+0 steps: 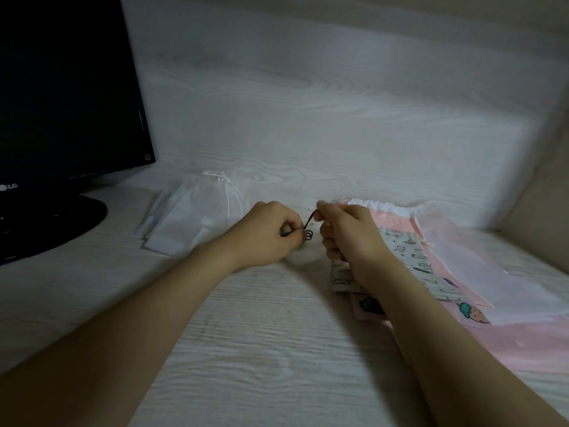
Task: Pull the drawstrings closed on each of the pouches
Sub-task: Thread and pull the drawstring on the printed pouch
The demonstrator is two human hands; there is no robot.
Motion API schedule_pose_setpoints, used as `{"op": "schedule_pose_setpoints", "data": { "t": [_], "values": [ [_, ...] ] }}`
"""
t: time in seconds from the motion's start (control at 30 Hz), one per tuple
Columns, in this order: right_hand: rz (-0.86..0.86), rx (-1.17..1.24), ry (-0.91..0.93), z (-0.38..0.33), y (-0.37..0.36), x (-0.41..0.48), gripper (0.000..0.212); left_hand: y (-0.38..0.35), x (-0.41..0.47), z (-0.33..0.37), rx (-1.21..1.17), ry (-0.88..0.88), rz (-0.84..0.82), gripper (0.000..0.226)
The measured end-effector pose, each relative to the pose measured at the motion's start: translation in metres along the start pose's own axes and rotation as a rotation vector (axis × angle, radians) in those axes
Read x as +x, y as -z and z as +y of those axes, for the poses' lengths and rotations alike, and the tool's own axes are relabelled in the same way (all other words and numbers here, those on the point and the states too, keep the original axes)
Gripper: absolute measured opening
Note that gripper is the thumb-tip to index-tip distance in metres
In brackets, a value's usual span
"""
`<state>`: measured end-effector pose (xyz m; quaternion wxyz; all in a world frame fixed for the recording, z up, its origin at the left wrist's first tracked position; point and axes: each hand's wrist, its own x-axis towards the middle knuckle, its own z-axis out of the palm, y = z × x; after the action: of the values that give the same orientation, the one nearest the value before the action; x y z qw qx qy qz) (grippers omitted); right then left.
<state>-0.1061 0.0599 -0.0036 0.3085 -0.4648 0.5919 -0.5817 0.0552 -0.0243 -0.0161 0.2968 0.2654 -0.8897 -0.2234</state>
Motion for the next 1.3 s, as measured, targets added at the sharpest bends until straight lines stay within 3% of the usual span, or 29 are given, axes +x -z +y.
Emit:
{"op": "schedule_pose_setpoints", "data": {
  "t": [0.13, 0.27, 0.33, 0.4, 0.5, 0.6, 0.77, 0.93, 1.07, 1.3],
  "values": [
    [0.012, 0.22, 0.085, 0.0, 0.005, 0.003, 0.028, 0.002, 0.0, 0.0, -0.056, 0.043, -0.018, 0.019],
    [0.105, 0.278, 0.153, 0.0, 0.006, 0.007, 0.025, 0.003, -0.002, -0.001, -0.117, 0.104, -0.075, 0.021],
    [0.131, 0.101, 0.185, 0.005, 0.009, 0.01, 0.043, 0.002, -0.002, -0.003, -0.156, 0.137, -0.084, 0.021],
    [0.142, -0.302, 0.264, 0.01, 0.008, 0.01, 0.051, 0.003, -0.001, -0.005, -0.19, 0.155, -0.09, 0.021],
    [0.098, -0.625, 0.398, 0.011, 0.004, 0.005, 0.036, 0.005, 0.001, -0.006, -0.231, 0.182, -0.085, 0.021],
    [0.018, -0.582, 0.435, 0.009, -0.003, -0.001, 0.023, 0.006, 0.002, -0.004, -0.303, 0.208, -0.083, 0.024],
    [0.108, -0.662, 0.553, 0.011, -0.003, -0.001, 0.029, 0.01, 0.004, -0.003, -0.34, 0.248, -0.055, 0.025],
    [0.021, -0.706, 0.634, 0.011, 0.001, 0.001, 0.014, 0.012, 0.002, -0.003, -0.381, 0.259, -0.087, 0.025],
    [-0.03, -0.715, 0.596, 0.01, 0.002, 0.0, 0.022, 0.013, 0.001, -0.005, -0.371, 0.241, -0.14, 0.026],
    [0.012, -0.749, 0.658, 0.009, -0.001, -0.001, 0.013, 0.009, 0.004, -0.011, -0.473, 0.275, -0.133, 0.02]
  ]
}}
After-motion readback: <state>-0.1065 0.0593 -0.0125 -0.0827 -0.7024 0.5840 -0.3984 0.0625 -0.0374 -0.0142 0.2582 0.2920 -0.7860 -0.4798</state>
